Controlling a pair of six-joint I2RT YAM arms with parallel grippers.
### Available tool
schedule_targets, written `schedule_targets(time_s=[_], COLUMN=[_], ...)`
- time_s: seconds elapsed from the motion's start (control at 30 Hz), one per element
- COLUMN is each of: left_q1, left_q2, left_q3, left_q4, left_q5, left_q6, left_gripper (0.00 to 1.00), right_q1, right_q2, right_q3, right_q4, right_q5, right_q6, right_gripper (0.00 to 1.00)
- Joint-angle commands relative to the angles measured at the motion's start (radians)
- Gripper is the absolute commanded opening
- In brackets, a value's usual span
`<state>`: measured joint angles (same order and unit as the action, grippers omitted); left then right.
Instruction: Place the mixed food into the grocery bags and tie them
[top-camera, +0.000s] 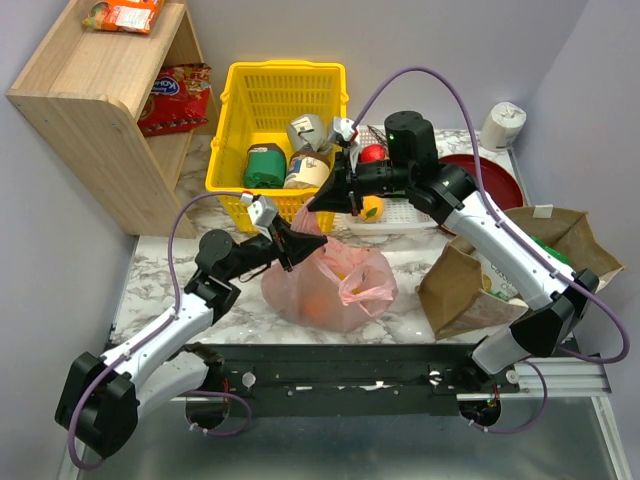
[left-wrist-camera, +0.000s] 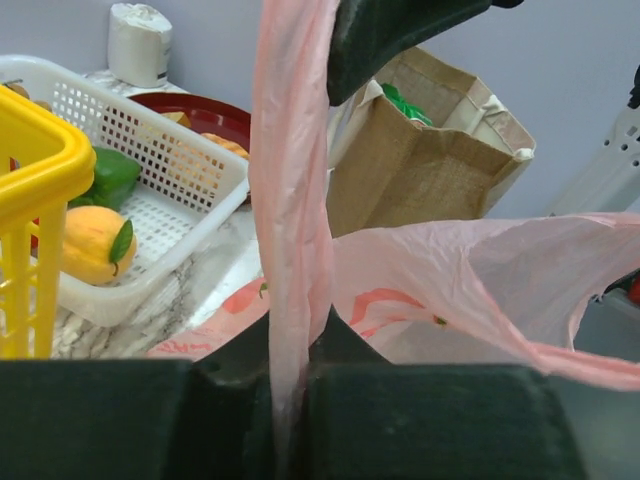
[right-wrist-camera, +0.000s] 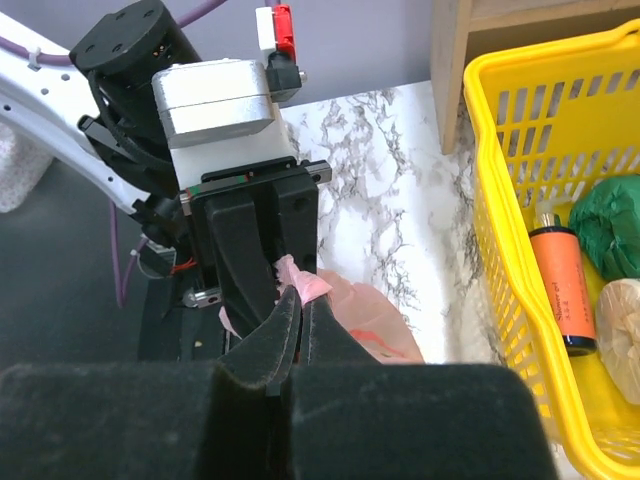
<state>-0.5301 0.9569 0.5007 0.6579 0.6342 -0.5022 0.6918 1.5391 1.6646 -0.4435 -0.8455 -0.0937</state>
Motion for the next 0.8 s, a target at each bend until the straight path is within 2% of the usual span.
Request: schedule_targets(time_s=[0.0,0.07,0.17,0.2,0.3,0.4,0.53,0.77], left_q1=[-0.007,-0.007,-0.007,-0.007,-0.005,-0.005,-0.005,-0.005], left_q2=[-0.024,-0.047,-0.069,-0.07,-0.069,-0.061,-0.049,-0.032], left_q3=[-0.016,-0.01,0.024,0.045,0.088,0.12,0.154,0.196], left_q4=[-0.041,-0.072,-0.19,-0.246,-0.344,-0.408,-0.466,-0.526], left_q5=[-0.077,-0.135,-0.246,-0.264,-0.314,-0.32,-0.317,-0.301], left_q6=[-0.009,-0.009,-0.001,-0.002,-0.006,-0.004,-0.002,0.019], left_gripper=[0.01,0.0,0.0,0.0,0.0,0.0,0.0,0.0], right_q1=[-0.009,-0.011,-0.011,-0.009,-0.009,-0.011,-0.009,-0.009], right_q2=[-0.04,-0.068,-0.108,-0.147,-0.256,-0.339,-0.44,-0.471], right_q3=[0.0,-0.009,-0.029,-0.041,-0.13,-0.239,-0.333,-0.367], right_q4=[0.028,0.008,-0.05,-0.066,-0.089,-0.087,-0.071,-0.072], right_q5=[0.048,0.066,0.088,0.088,0.151,0.168,0.061,0.039], right_q6=[0.017,0.011,-0.024,-0.038,-0.061,-0.083,-0.094,-0.064], right_gripper=[0.01,0.03,0.52,0.77,0.93,0.97,0.99,1.0])
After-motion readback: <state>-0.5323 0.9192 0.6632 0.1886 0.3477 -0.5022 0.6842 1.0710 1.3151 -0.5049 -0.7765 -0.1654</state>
